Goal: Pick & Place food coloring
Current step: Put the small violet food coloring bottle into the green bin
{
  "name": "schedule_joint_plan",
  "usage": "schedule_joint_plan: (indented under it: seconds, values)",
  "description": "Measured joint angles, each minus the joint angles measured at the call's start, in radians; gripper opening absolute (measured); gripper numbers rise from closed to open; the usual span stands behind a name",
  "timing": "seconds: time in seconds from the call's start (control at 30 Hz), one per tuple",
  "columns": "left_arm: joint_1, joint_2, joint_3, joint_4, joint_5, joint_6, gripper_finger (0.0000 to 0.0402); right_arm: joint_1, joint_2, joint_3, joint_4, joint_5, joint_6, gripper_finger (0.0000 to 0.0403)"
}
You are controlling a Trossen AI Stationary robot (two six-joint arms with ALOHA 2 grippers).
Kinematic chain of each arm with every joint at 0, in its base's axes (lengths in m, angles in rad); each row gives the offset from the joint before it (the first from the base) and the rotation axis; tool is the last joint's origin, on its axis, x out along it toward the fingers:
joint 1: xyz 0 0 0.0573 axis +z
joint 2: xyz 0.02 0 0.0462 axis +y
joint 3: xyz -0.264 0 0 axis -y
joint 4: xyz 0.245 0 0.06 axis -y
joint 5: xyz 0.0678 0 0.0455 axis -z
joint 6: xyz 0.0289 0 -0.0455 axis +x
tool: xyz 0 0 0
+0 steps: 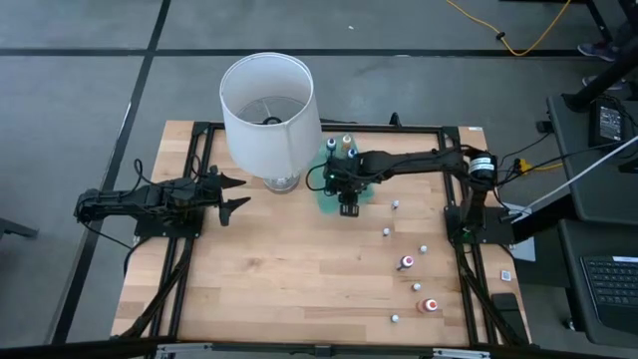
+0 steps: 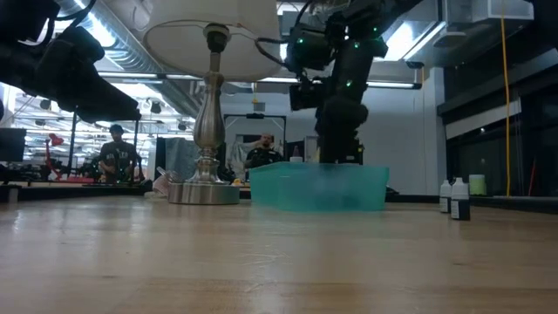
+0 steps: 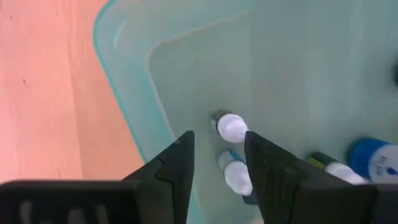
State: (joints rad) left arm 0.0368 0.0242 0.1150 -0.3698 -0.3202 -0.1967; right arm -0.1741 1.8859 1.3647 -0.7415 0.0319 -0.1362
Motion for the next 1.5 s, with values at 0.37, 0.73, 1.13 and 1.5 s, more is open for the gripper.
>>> schedule_joint_plan:
  seconds: [0.37,0.73,1.13,1.5]
  values:
    - [0.0,0.0,0.0,0.0,0.0,0.0,0.0269,-0.005,-0.169,0.034,-0.191,0.054,0.155,0.0143]
    - [0.0,0.0,0.0,0.0,0.0,0.0,0.0266,-0.004,-0.379,-0.195,-0.268,0.054,0.509,0.0143]
    - [0.0,0.0,0.0,0.0,0.0,0.0,0.0266,-0.018,-0.514,-0.351,-0.255,0.064,0.618,0.0185]
    - [0.0,0.0,0.0,0.0,0.0,0.0,0.0268,-0.048,-0.515,-0.474,-0.199,0.101,0.763,0.0299]
